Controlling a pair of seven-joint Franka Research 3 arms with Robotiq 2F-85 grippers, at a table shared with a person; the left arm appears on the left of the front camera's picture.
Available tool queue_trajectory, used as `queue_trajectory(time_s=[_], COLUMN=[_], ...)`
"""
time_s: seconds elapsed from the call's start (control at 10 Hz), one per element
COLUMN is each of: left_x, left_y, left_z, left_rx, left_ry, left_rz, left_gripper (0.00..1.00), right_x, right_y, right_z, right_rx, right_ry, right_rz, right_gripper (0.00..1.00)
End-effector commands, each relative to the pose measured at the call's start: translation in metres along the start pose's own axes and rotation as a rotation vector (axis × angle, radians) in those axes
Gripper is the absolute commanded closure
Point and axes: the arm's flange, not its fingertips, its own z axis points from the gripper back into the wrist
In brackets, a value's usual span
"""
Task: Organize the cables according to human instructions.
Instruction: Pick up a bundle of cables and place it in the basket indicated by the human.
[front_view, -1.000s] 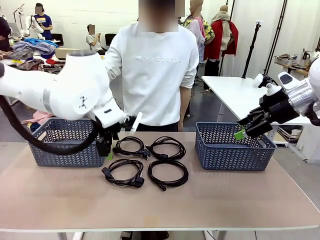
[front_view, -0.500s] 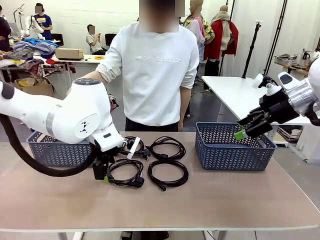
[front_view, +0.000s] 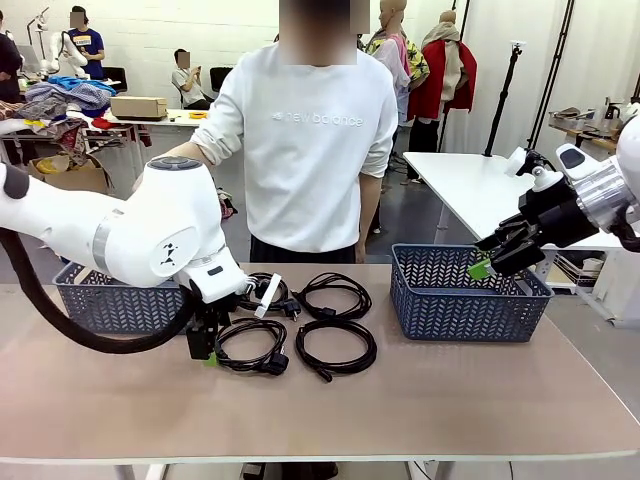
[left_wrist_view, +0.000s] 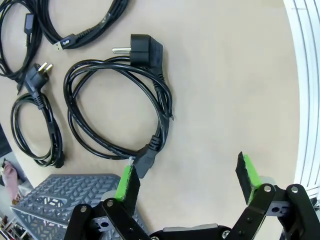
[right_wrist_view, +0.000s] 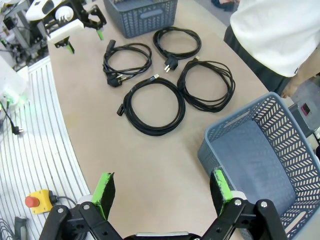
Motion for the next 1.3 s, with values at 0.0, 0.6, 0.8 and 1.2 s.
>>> queue_trajectory(time_s=[0.0, 0.6, 0.8, 1.2], left_x=[-0.002, 0.027, 0.025, 0.025], left_y=[0.001, 0.034, 0.030, 0.032], left_z=[0.001, -0.047, -0.059, -0.083], left_rx=[0.003, -0.026, -0.046, -0.073], left_ry=[0.005, 0.052, 0.068, 0.071], left_rz=[-0.002, -0.047, -0.046, -0.031], left_gripper=[0.00, 0.00, 0.00, 0.00], right_x=[0.001, 0.001, 0.001, 0.001], right_y=[-0.004, -0.004, -0.004, -0.004], right_z=[0.000, 0.000, 0.000, 0.000], right_rx=[0.013, 0.013, 0.013, 0.013], right_ry=[-0.027, -0.027, -0.027, -0.027], right_rz=[0.018, 0.018, 0.018, 0.018], right_gripper=[0.00, 0.00, 0.00, 0.00])
